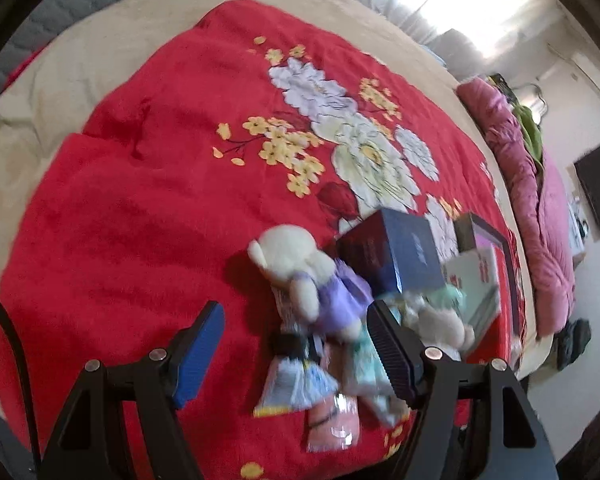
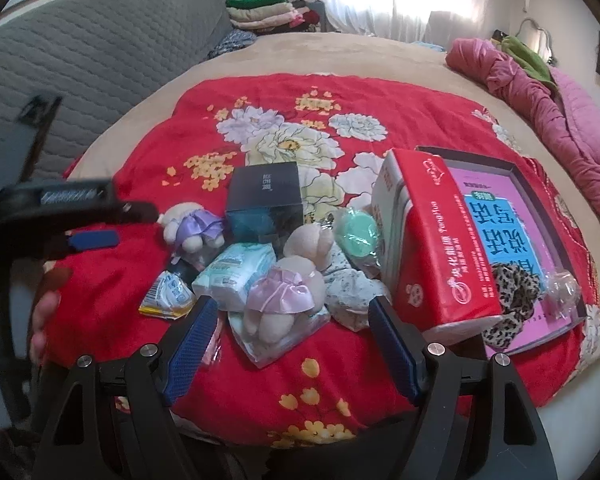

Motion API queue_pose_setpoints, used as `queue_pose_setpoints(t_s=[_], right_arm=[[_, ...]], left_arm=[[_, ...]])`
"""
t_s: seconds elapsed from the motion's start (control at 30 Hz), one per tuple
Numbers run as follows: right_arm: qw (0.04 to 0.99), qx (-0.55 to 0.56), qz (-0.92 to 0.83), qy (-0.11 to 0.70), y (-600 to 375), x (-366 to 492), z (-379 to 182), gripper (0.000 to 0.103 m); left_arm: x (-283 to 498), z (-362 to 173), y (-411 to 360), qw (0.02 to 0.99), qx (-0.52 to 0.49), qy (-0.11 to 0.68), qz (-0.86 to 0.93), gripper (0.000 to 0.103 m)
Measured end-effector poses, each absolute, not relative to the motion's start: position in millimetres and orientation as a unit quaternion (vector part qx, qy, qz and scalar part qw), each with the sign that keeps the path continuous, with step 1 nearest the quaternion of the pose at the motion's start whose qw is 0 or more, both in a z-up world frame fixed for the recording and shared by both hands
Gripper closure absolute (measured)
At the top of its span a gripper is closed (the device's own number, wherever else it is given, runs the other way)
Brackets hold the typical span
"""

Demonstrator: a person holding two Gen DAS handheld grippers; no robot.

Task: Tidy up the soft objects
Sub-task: 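Grasp the teddy bear in purple dress with the left tool while the right grasps the pink-dress bear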

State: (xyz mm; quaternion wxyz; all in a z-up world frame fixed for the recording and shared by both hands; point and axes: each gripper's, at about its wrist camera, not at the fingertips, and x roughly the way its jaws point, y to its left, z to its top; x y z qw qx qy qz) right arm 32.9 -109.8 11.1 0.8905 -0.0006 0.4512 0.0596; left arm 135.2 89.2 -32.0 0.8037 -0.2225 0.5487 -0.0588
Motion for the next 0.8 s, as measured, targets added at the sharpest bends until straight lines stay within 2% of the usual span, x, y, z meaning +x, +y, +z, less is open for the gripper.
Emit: queue_pose_setpoints(t_s=[0.8], right_arm=[[0.858,0.002,0.016,0.514,-102.2,90.5,-48.3,0.024]], left_arm=[[189.0,-89.8,88.8,0.76,-0.291,0.578,-0.059,0.03]])
